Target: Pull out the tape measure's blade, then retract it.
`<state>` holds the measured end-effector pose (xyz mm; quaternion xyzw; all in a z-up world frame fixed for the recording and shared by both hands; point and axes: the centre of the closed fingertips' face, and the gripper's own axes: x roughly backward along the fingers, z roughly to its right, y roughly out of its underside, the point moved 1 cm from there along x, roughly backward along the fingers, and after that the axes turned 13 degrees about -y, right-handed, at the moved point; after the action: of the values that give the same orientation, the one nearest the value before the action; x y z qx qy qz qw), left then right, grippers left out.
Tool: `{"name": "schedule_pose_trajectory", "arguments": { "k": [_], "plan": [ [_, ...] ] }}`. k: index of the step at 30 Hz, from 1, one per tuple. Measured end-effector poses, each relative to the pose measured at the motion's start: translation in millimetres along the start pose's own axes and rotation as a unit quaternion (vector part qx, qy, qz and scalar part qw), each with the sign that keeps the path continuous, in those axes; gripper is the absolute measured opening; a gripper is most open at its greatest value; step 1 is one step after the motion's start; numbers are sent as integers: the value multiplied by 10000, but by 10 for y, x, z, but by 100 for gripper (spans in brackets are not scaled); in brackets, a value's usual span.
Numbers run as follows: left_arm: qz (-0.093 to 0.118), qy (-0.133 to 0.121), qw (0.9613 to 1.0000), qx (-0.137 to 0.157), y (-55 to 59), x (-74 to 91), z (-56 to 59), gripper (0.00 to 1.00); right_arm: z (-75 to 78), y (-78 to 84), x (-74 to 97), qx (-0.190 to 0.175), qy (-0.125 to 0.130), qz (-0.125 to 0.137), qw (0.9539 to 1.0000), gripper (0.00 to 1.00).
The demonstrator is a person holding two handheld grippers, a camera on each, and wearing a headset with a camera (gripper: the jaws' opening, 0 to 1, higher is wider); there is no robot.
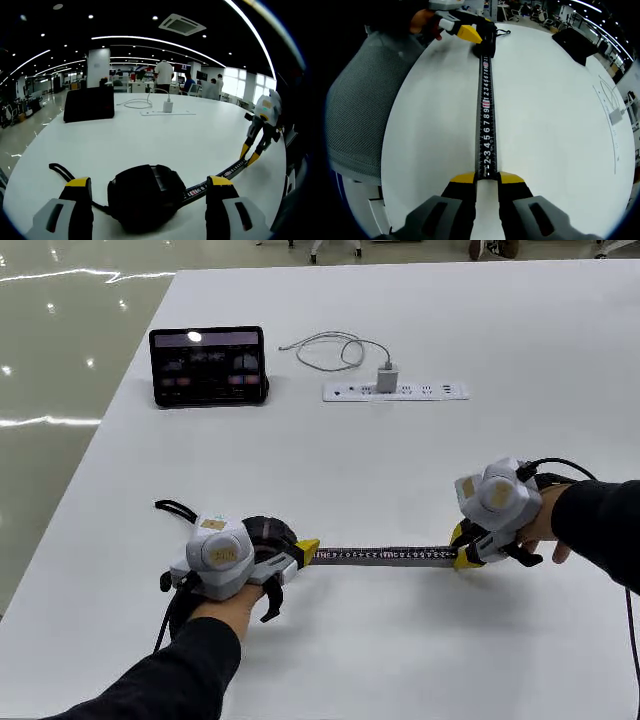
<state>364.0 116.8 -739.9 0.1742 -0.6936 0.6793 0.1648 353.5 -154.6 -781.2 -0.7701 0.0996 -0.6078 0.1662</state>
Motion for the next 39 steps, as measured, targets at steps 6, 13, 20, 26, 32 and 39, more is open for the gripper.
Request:
{"name": "schedule_pose_trajectory", "arguments": {
  "k": [6,13,20,26,32,39],
  "plan": [
    [-197,-51,9998,63,74,-29,8,85,42,8,-21,-198,87,-166,9996,12],
    [-340,-87,9989,306,79,-44,18,79,77,20,-33,-482,161,-301,9983,11],
    [-490,-177,9978,414,100,-56,14,72,81,19,-46,-415,131,-547,9976,11],
    [-515,-282,9974,414,115,-58,-48,63,78,31,-43,-389,119,-565,9976,11],
    [-522,-269,9976,366,116,-44,-40,62,84,42,-36,-367,90,-508,9980,11],
    [-562,-313,9976,258,123,-50,-47,61,91,38,-39,-530,130,-301,9981,11]
  ]
}}
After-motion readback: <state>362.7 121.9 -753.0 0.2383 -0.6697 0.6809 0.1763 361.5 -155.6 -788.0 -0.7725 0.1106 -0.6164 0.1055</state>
